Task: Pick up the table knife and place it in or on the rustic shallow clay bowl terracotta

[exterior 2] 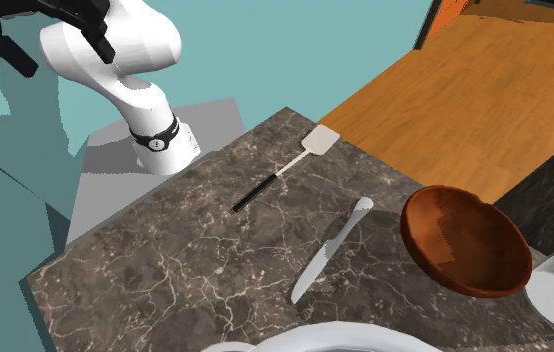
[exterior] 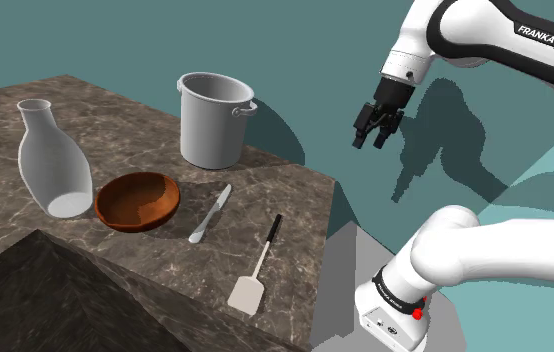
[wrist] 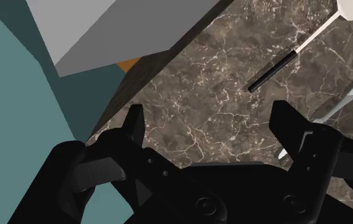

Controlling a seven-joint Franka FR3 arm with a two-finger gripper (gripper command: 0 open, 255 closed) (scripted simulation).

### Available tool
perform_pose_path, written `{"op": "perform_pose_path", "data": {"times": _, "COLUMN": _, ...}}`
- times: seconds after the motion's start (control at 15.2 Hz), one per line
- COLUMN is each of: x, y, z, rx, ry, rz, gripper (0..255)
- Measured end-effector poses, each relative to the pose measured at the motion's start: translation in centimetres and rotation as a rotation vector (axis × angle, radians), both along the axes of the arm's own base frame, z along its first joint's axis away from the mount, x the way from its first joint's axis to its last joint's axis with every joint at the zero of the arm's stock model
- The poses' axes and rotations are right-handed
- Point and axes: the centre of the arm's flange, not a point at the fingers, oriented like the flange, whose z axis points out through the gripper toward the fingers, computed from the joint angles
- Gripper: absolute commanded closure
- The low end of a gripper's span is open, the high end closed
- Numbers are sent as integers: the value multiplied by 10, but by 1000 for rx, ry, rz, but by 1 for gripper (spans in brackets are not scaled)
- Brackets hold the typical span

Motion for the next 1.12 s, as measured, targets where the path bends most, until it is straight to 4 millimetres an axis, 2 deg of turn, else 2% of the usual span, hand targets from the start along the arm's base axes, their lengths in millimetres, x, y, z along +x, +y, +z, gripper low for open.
{"op": "perform_pose_path", "data": {"times": 0.13, "x": 1, "y": 6, "z": -3, "rx": -3, "ry": 0, "rz": -11, "gripper": 0}}
{"op": "perform_pose_path", "data": {"times": 0.73, "x": 25, "y": 104, "z": -53, "rx": -57, "ry": -5, "rz": -226, "gripper": 0}}
{"op": "perform_pose_path", "data": {"times": 1.12, "x": 59, "y": 169, "z": -89, "rx": -94, "ry": -9, "rz": -380, "gripper": 0}}
